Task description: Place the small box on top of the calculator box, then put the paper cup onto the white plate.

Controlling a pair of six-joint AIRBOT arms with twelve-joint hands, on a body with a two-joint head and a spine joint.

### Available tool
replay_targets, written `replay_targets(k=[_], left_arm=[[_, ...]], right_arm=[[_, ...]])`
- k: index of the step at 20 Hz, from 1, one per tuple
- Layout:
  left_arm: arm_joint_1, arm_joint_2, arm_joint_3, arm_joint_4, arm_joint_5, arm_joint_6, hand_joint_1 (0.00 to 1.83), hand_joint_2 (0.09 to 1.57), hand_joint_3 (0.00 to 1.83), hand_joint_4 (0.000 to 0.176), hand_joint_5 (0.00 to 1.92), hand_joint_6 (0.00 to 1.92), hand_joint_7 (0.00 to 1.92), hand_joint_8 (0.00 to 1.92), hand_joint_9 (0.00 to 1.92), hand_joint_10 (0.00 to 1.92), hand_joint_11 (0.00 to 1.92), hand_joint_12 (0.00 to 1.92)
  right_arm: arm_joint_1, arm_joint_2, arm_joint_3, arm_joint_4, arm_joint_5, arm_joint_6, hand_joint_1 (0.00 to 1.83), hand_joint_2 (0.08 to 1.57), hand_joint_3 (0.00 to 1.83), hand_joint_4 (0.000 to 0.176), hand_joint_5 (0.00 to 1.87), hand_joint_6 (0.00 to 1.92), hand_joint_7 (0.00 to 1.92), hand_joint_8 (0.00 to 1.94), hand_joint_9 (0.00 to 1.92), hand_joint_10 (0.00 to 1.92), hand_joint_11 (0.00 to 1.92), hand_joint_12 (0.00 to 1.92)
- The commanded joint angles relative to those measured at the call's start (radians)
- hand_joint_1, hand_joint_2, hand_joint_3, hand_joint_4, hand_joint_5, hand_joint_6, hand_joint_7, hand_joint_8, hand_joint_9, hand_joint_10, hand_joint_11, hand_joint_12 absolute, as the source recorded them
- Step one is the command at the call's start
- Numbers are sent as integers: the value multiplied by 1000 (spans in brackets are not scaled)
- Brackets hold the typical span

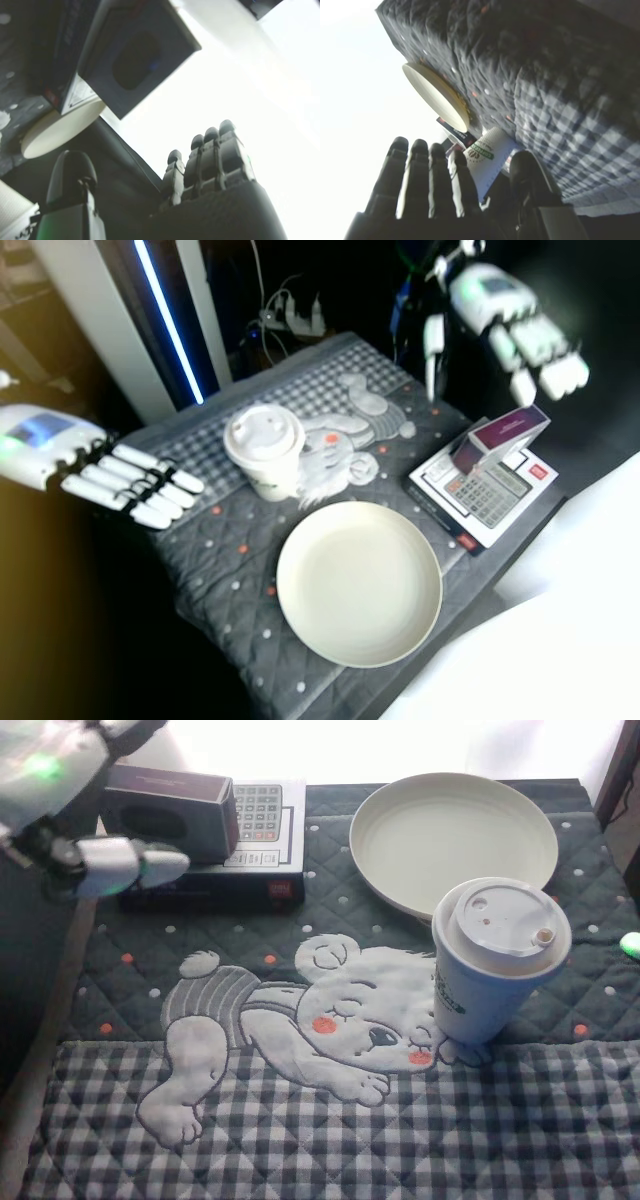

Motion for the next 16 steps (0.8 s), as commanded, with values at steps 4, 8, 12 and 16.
replay_targets(k=[4, 8, 12, 16], left_arm=[[147, 89, -85, 87, -320, -74, 599, 1003, 0, 176, 0, 0, 0, 0, 0, 0, 0, 0], [302, 113, -140, 86, -458, -97, 619, 1041, 14, 165, 0, 0, 0, 0, 0, 0, 0, 0], [381, 104, -158, 80, -489, -97, 655, 1079, 22, 174, 0, 0, 0, 0, 0, 0, 0, 0], [414, 88, -162, 67, -493, -100, 656, 1116, 27, 165, 0, 0, 0, 0, 0, 0, 0, 0]], right_arm=[[7, 33, 4, -2, 155, 55, 469, 1303, 0, 28, 0, 0, 0, 0, 0, 0, 0, 0], [7, 47, -2, -31, 227, 92, 642, 1283, 0, 0, 0, 0, 0, 0, 0, 0, 0, 0], [7, 47, 1, -46, 271, 99, 626, 1281, 0, 0, 0, 0, 0, 0, 0, 0, 0, 0], [8, 39, 16, -54, 281, 128, 573, 1226, 0, 0, 0, 0, 0, 0, 0, 0, 0, 0]])
